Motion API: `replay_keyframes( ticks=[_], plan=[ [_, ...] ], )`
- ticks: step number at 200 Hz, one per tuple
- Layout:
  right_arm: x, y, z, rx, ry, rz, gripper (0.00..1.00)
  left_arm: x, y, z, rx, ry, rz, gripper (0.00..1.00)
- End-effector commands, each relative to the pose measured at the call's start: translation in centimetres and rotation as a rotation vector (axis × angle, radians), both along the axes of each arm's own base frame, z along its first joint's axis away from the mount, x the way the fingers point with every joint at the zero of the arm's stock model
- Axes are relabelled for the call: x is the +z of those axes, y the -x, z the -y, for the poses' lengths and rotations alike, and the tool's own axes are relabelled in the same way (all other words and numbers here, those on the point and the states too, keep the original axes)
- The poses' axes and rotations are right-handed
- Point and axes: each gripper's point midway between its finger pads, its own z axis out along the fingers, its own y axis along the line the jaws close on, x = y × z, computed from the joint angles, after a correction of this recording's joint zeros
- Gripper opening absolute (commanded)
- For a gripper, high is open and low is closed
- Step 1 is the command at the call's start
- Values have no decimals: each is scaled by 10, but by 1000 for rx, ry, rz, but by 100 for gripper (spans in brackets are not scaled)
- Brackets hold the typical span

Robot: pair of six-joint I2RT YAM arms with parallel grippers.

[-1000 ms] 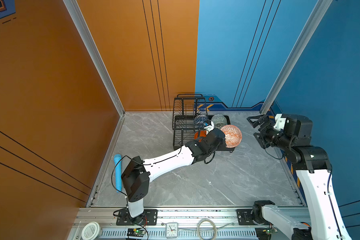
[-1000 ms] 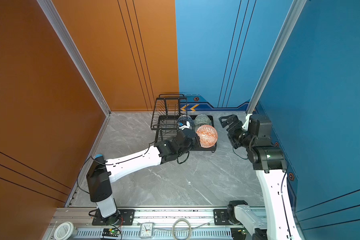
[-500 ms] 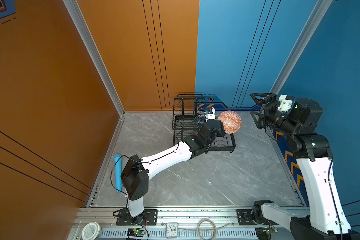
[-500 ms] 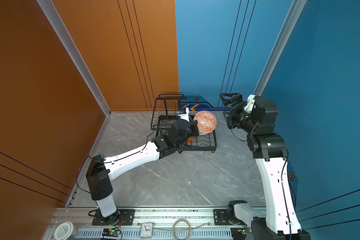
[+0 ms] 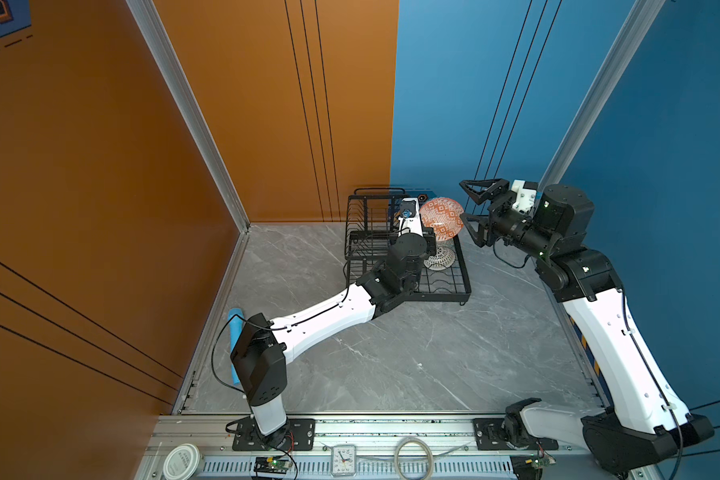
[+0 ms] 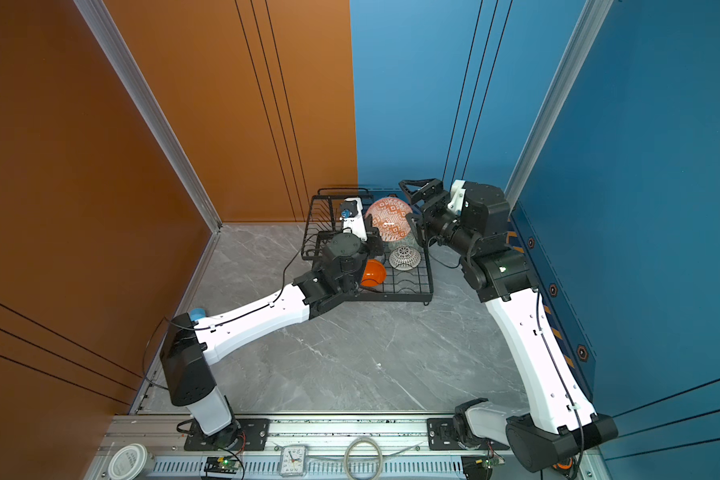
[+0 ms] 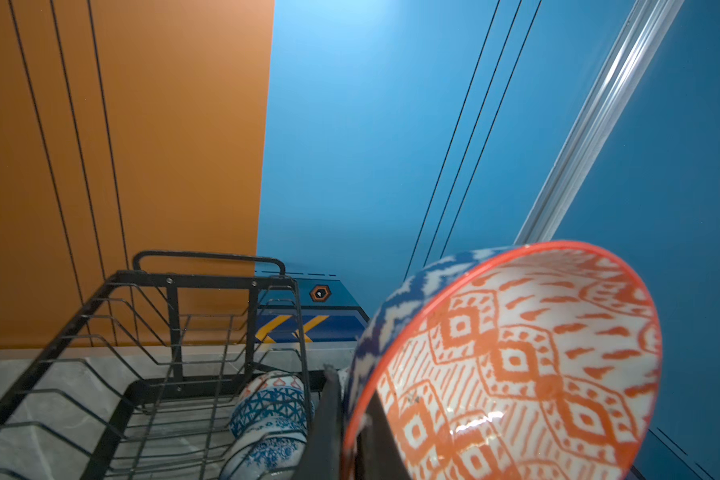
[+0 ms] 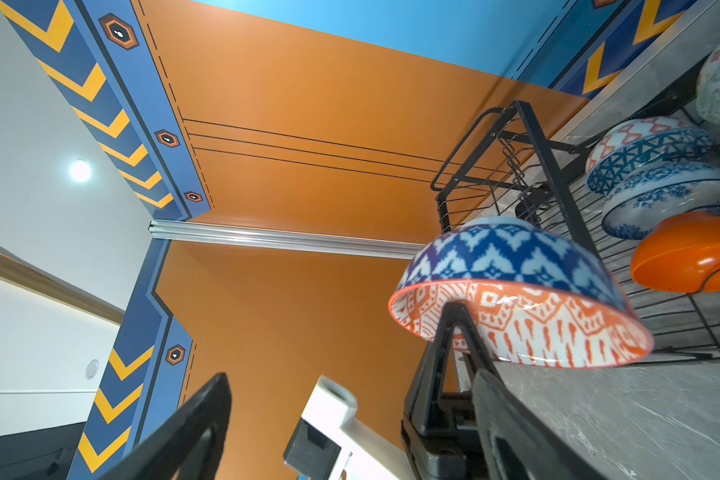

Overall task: Load the bowls into the dish rack
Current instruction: 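Close the right gripper on the orange-patterned bowl held by the left gripper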

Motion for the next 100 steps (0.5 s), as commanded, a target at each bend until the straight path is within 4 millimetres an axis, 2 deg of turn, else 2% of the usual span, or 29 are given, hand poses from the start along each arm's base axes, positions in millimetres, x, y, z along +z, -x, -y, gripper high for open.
replay_keyframes(
  ticks=[1,23,100],
  plan=[
    [2,-13,-5,-31,-32,11,90,41,4,-31,116,19,109,0],
    [-6,-24,-11,-38,-55,-22,87,44,6,-36,154,6,124,0],
    [-14,-56,-27,-61,-122,-78,72,43,17,-26,179,-96,175,0]
  ],
)
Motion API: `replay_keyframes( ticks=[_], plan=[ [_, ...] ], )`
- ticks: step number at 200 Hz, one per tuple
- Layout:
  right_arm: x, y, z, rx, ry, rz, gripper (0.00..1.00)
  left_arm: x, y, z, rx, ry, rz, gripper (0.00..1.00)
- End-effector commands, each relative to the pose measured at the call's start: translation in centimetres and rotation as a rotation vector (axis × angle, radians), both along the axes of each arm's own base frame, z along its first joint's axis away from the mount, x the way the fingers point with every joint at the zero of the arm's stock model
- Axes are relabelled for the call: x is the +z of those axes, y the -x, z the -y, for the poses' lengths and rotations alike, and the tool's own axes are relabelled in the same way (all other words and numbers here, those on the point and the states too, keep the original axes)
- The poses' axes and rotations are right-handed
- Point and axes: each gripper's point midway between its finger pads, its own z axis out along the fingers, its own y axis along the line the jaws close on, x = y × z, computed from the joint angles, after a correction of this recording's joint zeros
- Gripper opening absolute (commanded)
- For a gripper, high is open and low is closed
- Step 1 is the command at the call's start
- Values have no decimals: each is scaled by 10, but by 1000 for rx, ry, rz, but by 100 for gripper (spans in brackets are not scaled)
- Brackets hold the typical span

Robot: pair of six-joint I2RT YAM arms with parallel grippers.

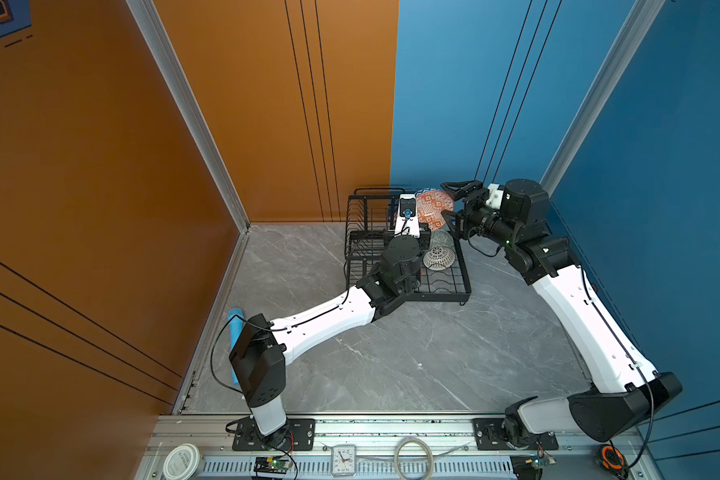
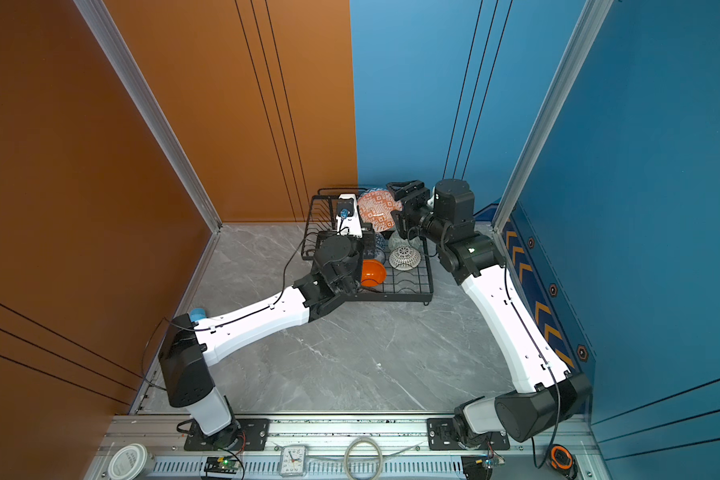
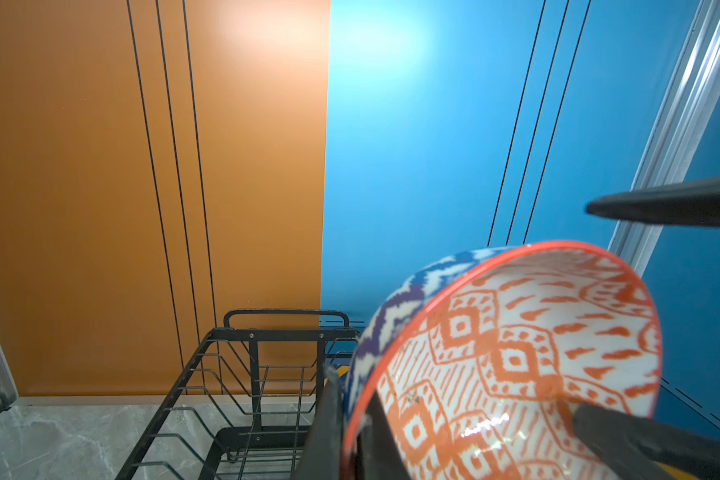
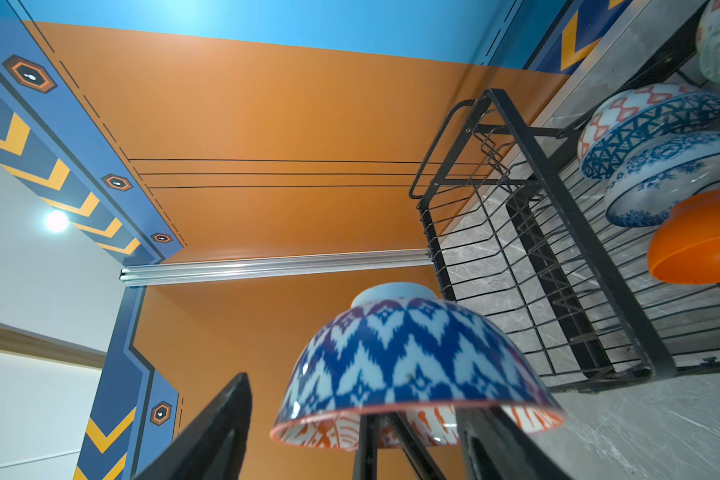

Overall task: Load the bowls into the dish rack
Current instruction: 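Close the right gripper on the orange-patterned bowl held by the left gripper, then open the left gripper and draw back while the right gripper holds the bowl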

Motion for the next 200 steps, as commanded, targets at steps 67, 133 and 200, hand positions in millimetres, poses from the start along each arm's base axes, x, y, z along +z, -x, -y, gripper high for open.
replay_keyframes(
  ticks=[67,133,200],
  plan=[
    [18,-15,-2,-70,-67,24,46,22,14,-3,54,8,78,0],
    [15,-17,-3,-77,-81,4,11,17,15,10,41,-20,77,0],
    [12,-16,-4,-68,-60,12,0,14,15,7,62,-25,71,2]
  ],
)
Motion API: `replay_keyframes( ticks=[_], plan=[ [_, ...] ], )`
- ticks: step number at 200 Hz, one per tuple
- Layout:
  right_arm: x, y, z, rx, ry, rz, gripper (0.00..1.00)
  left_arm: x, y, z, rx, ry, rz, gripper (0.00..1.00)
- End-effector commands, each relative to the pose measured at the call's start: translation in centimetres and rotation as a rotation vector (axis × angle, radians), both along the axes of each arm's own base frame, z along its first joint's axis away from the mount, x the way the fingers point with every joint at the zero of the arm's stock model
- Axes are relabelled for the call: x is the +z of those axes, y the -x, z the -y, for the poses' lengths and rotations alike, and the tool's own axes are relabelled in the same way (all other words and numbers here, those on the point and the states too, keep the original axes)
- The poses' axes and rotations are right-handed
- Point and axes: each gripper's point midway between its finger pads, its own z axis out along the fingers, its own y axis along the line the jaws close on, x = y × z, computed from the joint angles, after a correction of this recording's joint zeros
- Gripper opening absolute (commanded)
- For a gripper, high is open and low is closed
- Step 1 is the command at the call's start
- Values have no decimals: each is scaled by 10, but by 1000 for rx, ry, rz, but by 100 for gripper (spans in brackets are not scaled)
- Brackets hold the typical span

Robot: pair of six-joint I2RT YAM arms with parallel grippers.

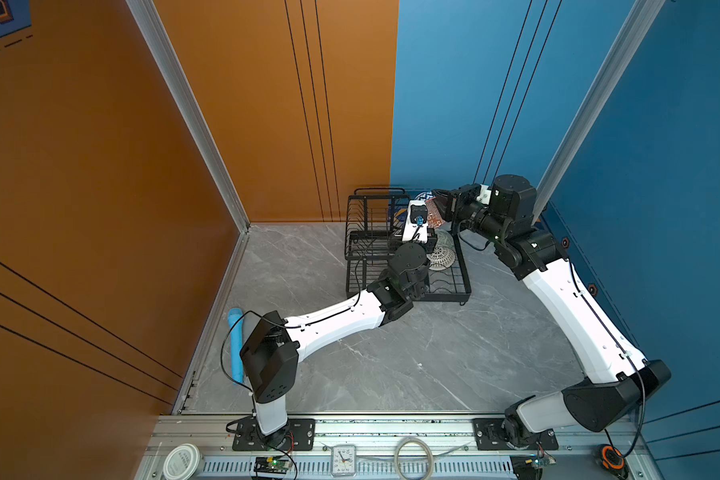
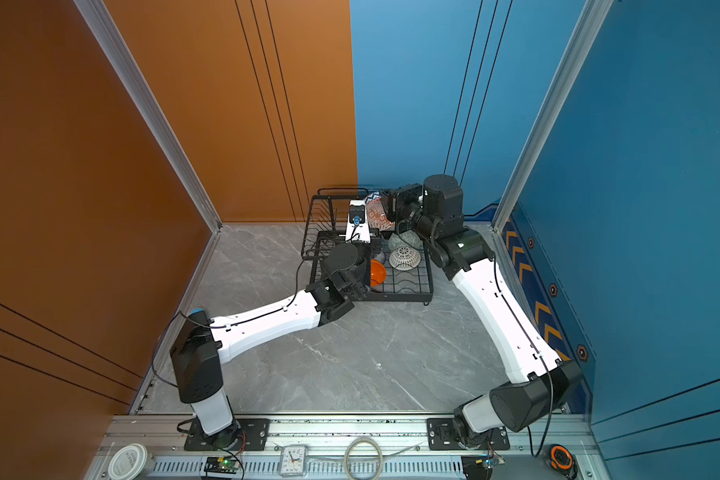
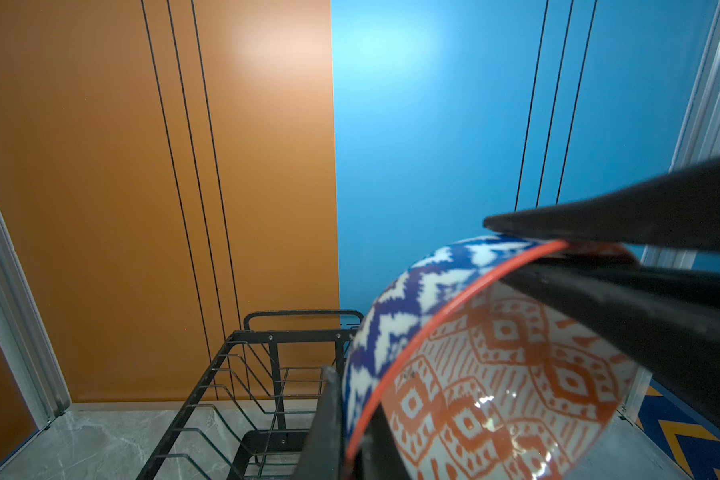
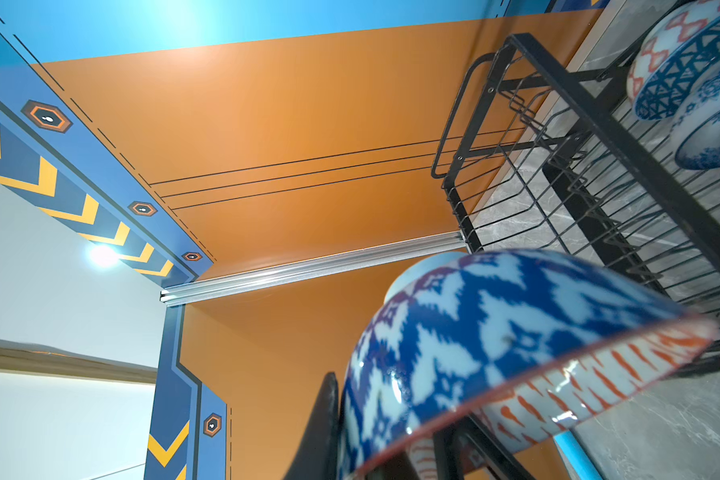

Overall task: Load the bowls into the dish rack
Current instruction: 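Open the left gripper and draw back while the right gripper holds the bowl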

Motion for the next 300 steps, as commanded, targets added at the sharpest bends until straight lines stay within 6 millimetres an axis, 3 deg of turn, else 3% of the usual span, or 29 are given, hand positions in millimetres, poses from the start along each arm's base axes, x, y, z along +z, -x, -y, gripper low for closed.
replay_keyframes(
  ticks=[1,21,91,128,142,193,197,209,261,300],
  plan=[
    [2,-10,12,-52,79,61,0,24,13,-1,-8,37,49,3],
    [4,-9,9,-36,86,76,0,26,13,-2,-14,46,51,17],
    [6,-4,8,-30,99,99,0,23,16,-1,-17,40,45,37],
    [3,-1,18,-50,104,98,0,24,19,-1,-24,45,44,54],
    [3,-1,23,-60,106,103,0,25,21,-1,-30,41,42,65],
    [1,-6,41,-88,104,105,0,22,29,-4,-51,24,28,85],
    [1,-6,43,-90,103,106,0,22,30,-4,-52,20,26,92],
    [0,-8,47,-100,104,104,0,20,32,-6,-53,15,21,100],
    [-2,-15,66,-133,103,105,0,15,40,-9,-111,-39,-22,98],
    [-7,-19,76,-160,103,115,0,-3,35,1,-367,-43,-177,98]
  ],
)
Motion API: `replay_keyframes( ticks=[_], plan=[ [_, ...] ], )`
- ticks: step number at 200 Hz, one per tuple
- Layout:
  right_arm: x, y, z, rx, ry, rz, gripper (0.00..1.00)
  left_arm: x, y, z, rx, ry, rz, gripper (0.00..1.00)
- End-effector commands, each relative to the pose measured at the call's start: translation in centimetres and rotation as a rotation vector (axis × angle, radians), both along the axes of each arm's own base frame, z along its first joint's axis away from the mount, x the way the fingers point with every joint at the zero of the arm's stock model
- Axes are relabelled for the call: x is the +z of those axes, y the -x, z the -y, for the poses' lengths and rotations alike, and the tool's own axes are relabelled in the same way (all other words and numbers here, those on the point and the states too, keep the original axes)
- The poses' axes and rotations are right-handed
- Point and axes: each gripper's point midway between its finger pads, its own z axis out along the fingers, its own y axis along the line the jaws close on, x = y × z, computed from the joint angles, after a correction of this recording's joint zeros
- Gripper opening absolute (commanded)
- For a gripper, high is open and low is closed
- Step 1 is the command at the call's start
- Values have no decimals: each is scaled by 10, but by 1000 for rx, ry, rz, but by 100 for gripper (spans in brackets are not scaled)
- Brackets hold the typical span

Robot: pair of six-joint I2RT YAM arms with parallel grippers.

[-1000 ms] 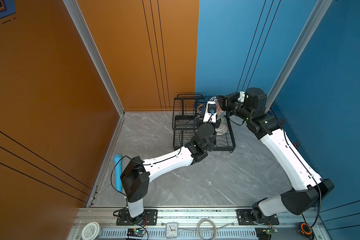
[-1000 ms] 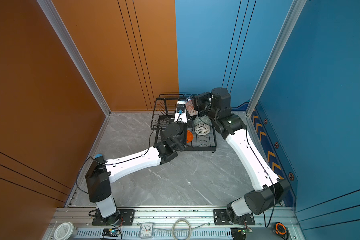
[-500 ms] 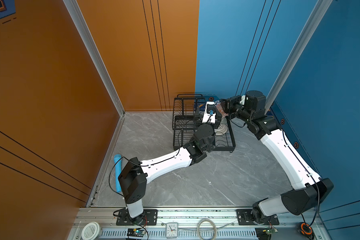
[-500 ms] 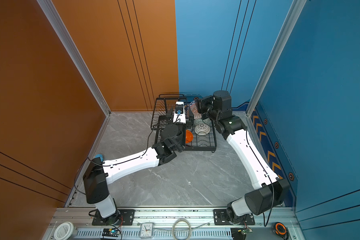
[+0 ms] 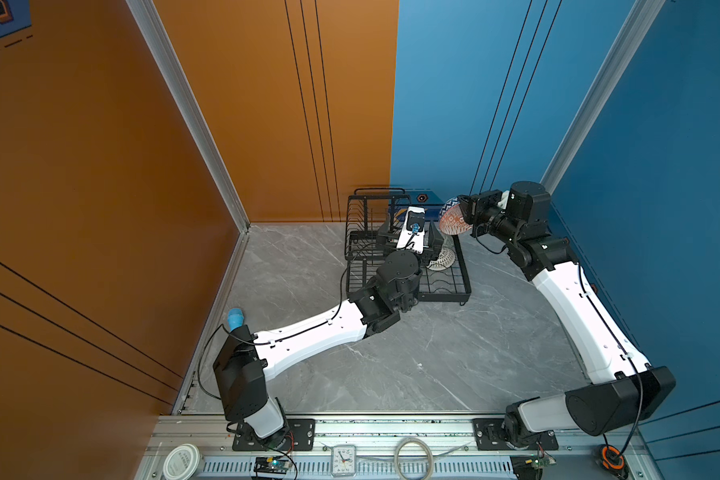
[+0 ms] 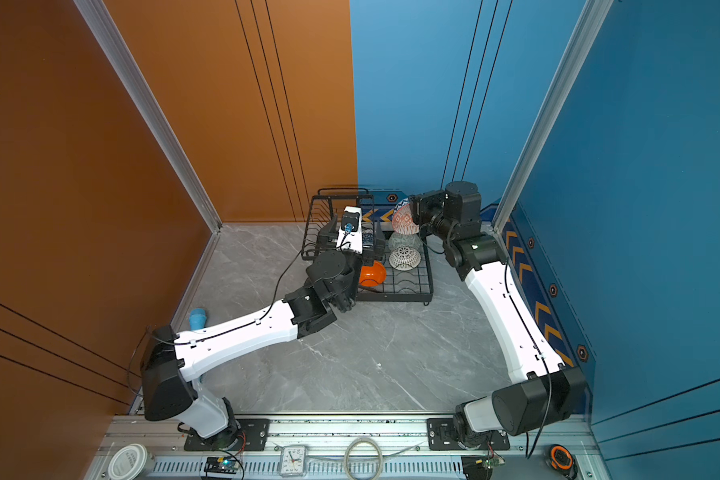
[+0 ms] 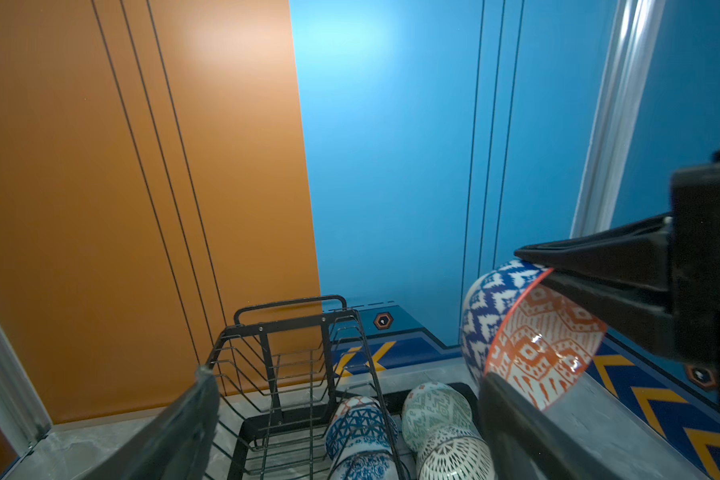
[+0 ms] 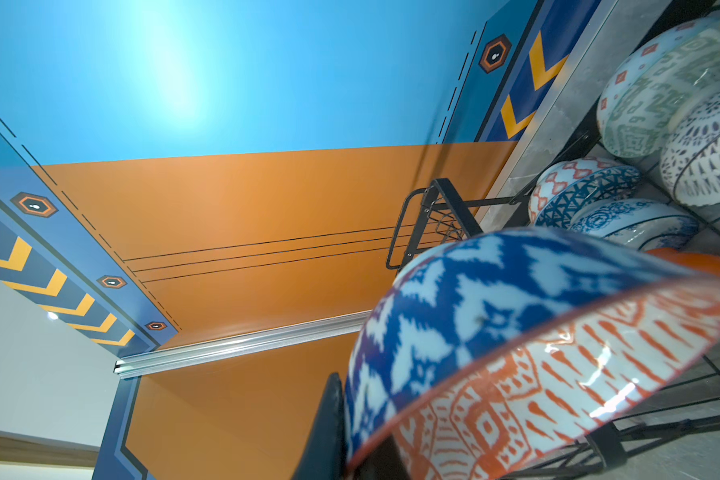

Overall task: Load the bowls into the dish rack
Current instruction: 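Open the left gripper and draw back while the right gripper holds the bowl, then carry the orange-patterned bowl toward the rack slot with the right gripper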

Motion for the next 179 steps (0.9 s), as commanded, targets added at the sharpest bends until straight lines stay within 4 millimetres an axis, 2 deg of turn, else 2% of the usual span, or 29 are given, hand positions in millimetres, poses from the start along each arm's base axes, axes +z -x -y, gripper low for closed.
replay_keyframes(
  ticks=[1,28,64,118,155,179],
  plan=[
    [31,7,4,11,-3,126,0,-11,-1,5,-190,18,-125,98],
    [24,3,9,13,48,170,0,-18,-3,5,-310,70,-192,98],
    [-3,0,15,15,91,196,0,-19,-6,10,-415,56,-243,98],
    [-40,-9,19,42,99,228,0,-22,-14,19,-444,-18,-289,98],
    [-79,-14,33,18,115,190,0,-22,-17,23,-445,-17,-294,98],
    [-99,-18,33,24,139,174,0,-28,-21,30,-458,-24,-306,98]
  ],
)
